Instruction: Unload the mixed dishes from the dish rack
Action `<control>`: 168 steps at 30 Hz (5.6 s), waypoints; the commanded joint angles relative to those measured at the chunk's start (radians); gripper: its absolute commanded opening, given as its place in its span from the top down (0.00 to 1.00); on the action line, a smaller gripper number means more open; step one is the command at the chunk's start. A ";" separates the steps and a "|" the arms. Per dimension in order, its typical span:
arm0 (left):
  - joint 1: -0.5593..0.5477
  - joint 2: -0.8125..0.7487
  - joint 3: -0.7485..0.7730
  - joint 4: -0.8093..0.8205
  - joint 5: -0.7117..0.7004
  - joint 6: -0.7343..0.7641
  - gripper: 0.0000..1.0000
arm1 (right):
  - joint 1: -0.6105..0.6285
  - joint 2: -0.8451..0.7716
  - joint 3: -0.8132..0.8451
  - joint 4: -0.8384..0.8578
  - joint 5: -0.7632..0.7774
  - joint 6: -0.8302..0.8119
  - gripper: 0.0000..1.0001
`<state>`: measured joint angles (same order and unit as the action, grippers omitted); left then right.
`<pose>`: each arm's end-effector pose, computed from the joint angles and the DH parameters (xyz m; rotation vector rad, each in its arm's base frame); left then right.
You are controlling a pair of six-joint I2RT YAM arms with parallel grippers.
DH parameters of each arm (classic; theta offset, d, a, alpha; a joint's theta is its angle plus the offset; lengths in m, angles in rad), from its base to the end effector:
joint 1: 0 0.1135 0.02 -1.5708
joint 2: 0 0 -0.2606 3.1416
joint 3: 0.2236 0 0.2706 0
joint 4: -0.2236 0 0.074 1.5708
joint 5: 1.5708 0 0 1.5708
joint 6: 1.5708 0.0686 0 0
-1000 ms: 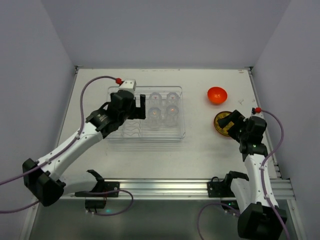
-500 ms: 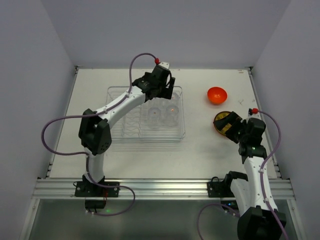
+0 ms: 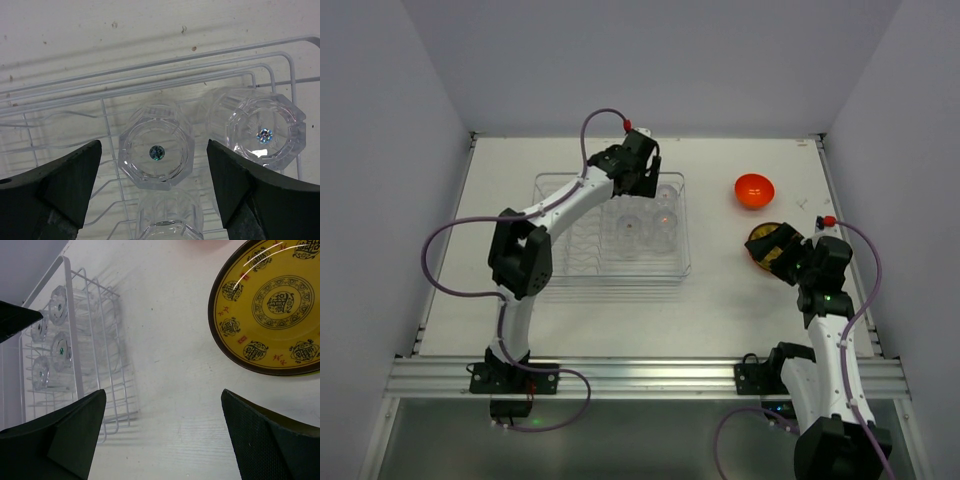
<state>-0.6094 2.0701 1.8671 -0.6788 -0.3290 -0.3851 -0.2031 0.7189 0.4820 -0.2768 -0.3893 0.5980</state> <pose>0.4257 -0.2701 0.2406 0.1258 2.3874 -0.0603 0.2150 -0.0177 0.2140 0.5941 2.0209 0.6443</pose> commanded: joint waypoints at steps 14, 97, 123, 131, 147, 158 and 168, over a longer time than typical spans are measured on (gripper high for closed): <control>0.016 0.044 -0.071 0.071 0.001 -0.023 0.25 | 0.002 -0.006 -0.014 0.036 -0.026 -0.010 0.01; -0.277 -1.203 -1.117 0.615 0.000 -0.466 0.00 | 0.669 -0.078 0.383 -0.231 0.355 -0.156 1.00; -0.277 -1.587 -0.999 -0.056 -0.070 -0.169 0.00 | 0.567 1.370 1.428 -0.808 0.621 -0.362 1.00; -0.277 -1.556 -1.007 -0.036 -0.062 -0.158 0.00 | 0.553 1.409 1.443 -0.789 0.557 -0.379 0.87; -0.277 -1.018 -0.774 0.021 -0.116 -0.121 0.00 | 0.530 0.728 1.066 -0.591 0.675 -0.231 0.01; -0.173 -0.475 -0.456 0.079 -0.078 -0.153 0.00 | 0.528 0.024 0.339 -0.254 0.325 -0.113 0.01; -0.128 -0.288 -0.410 0.137 -0.058 -0.175 0.05 | 0.530 0.017 0.290 -0.262 0.237 -0.112 0.01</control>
<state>-0.7399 1.7710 1.4086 -0.5869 -0.3786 -0.5404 0.3271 0.7498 0.7593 -0.5934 -0.0952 0.4793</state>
